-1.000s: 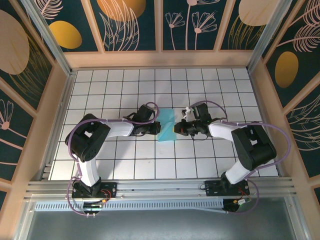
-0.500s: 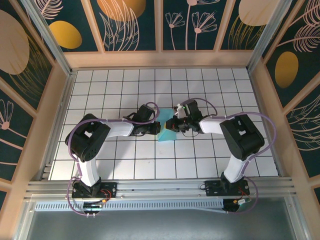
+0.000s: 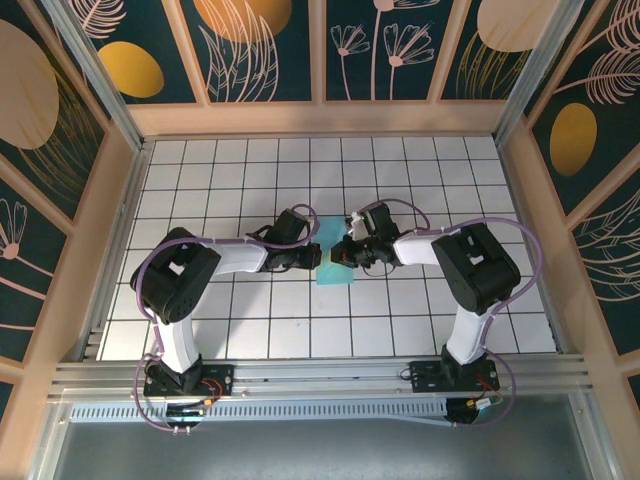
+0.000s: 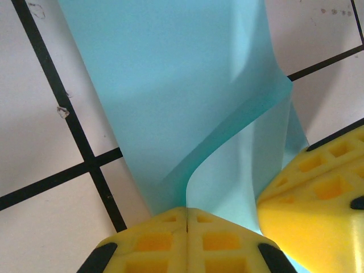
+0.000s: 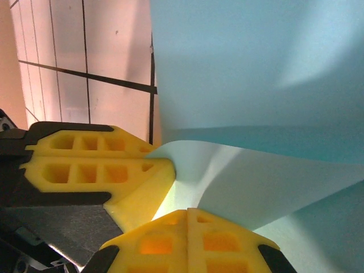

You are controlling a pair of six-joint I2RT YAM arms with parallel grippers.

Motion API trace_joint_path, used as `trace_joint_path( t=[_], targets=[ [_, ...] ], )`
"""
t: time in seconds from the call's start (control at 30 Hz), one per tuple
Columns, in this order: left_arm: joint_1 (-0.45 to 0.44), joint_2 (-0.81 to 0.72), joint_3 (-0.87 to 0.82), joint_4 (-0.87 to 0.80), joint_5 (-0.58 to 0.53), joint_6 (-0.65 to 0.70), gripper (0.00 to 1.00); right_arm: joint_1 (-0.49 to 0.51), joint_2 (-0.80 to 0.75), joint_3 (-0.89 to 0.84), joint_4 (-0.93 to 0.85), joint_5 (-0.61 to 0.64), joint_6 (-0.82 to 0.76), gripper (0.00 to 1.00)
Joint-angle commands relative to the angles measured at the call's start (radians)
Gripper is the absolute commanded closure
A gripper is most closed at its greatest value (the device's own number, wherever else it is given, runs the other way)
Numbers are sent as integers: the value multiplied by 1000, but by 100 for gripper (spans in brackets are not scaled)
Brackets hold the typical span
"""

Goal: Fold a paper plane with a square sheet of paper (fold left side to right side)
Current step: Fold the triangle a second time at the center of the table.

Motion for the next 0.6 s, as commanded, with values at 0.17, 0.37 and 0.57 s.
trace_joint_path(
  t=[0.17,0.37,0.57],
  targets=[
    [6,35,4,-37,-3,18,100,6,17,12,-40,42,-32,100],
    [6,32,3,-34,-1,15,100,7,26,12,-50,54,-34,100],
    [6,21,-3,-27,-5,5,100,6,34,9,-75,72,-38,100]
  ],
)
